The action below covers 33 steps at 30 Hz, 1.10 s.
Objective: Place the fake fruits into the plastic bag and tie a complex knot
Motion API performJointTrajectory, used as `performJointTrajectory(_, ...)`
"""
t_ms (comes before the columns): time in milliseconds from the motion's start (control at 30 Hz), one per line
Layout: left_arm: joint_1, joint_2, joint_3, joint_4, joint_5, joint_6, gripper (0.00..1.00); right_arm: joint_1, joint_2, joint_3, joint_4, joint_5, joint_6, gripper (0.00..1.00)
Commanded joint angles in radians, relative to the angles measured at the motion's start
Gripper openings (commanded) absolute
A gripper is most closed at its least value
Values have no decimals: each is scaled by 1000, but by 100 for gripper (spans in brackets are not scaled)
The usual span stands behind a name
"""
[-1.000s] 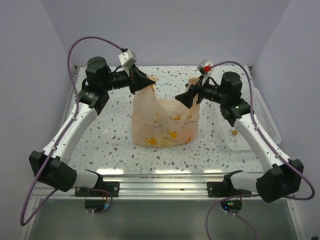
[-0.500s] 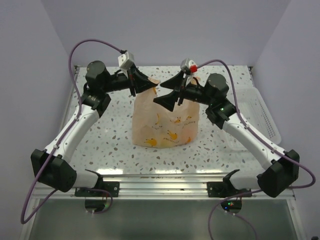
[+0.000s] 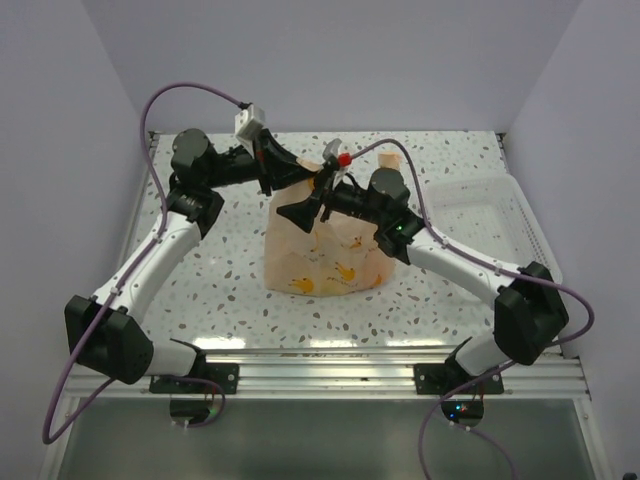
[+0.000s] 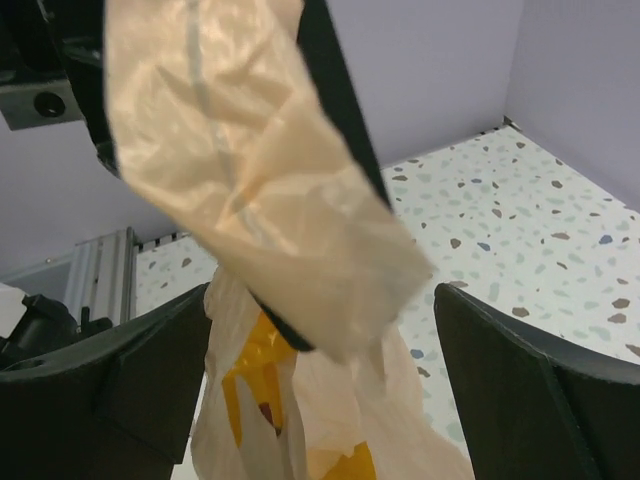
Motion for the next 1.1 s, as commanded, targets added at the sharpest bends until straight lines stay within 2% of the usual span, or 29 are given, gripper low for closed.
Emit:
performJointTrajectory(0, 4, 1, -7, 127, 17, -81, 0, 30, 41, -4, 189, 43, -18, 92)
performJointTrajectory(233, 4, 29, 9, 213, 11, -166, 0, 79, 144, -15, 289, 58, 5, 72)
performJointTrajectory(333, 2, 33, 6, 243, 5, -186, 0, 86, 171, -47, 324, 110, 14, 58)
performJointTrajectory(367, 4, 33, 4, 248, -1, -194, 0, 87, 178, -55, 335, 130, 17, 48)
performJointTrajectory(500, 10, 43, -4, 298, -9, -223, 0, 87, 193, -113, 341, 156, 34, 29)
performJointTrajectory(667, 25, 56, -2, 343, -15, -256, 0, 90, 182, -181, 346, 165, 28, 16)
performJointTrajectory(700, 27, 61, 1, 342, -13, -254, 0, 90, 182, -196, 343, 162, 23, 11)
performJointTrajectory(800, 34, 66, 9, 358, -13, -263, 0, 90, 182, -213, 334, 156, 14, 6)
performJointTrajectory(833, 36, 69, 10, 364, -12, -274, 0, 90, 185, -214, 327, 153, 9, 1)
performJointTrajectory(1067, 45, 63, 22, 455, 13, -323, 0, 87, 194, -236, 301, 138, -40, 0)
